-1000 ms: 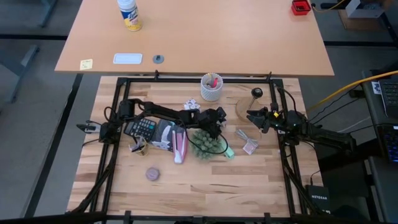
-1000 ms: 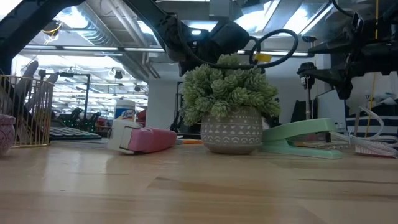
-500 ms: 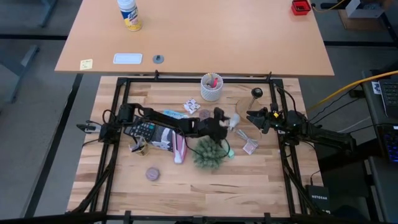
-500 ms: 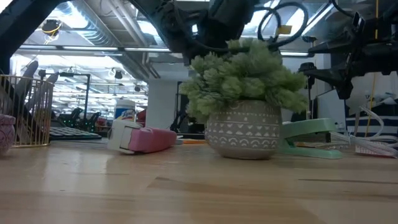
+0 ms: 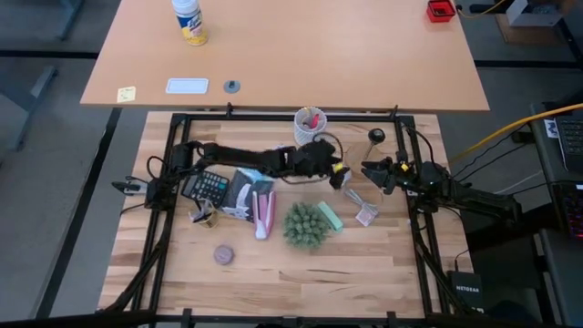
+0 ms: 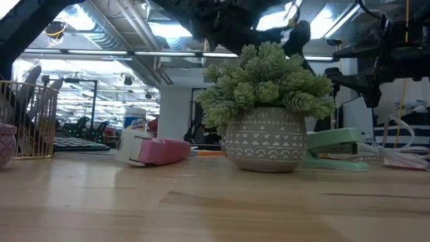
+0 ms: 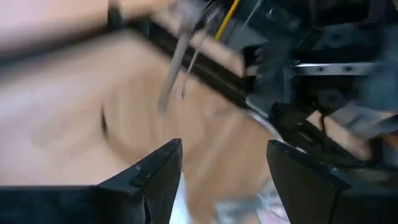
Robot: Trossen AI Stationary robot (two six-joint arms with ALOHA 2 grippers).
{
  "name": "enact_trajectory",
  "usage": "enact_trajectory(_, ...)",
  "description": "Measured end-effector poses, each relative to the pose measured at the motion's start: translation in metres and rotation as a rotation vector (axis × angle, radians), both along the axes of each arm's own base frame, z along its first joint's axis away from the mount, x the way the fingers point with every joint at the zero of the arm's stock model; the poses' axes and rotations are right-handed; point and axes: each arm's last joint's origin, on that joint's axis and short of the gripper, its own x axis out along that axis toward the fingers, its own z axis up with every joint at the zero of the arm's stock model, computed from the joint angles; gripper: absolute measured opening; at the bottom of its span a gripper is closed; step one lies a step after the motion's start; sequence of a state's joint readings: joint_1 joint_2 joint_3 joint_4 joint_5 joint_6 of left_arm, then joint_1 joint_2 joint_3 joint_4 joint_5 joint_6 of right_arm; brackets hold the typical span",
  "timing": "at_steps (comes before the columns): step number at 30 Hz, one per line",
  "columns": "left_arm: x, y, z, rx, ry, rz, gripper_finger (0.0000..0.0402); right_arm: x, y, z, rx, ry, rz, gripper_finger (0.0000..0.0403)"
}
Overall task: Screw lightbulb
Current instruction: Insert the lightbulb into the lamp
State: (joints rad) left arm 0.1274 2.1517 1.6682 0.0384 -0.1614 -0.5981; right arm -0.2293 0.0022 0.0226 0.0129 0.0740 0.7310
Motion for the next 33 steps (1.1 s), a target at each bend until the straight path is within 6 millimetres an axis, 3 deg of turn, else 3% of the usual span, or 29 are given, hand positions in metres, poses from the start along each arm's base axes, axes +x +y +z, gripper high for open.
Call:
enact_trajectory(6,-0.009,0.016,-0.010,-0.195,0.107,0.062,0.0225,-0.001,-0.001,0.001,0.004,-0.005,-0.049,0.0266)
enact_trajectory(14,-0.005,0.011,-0.035,-0.310,0.158,0.073,0.0225,-0.001,-0.002,0.001,0.103,-0.042,-0.086,0.0266)
enact_trajectory(25,-0.014,0.008,-0.048,-0.452,0.284,0.146,0.0225,-0.001,-0.002,0.000,0.106,-0.036,-0.086,0.0266)
enact_trajectory(33,-0.011,0.017,-0.068,-0.550,0.285,0.221,0.0225,-0.001,-0.002,0.000,0.102,-0.033,-0.087,0.0266)
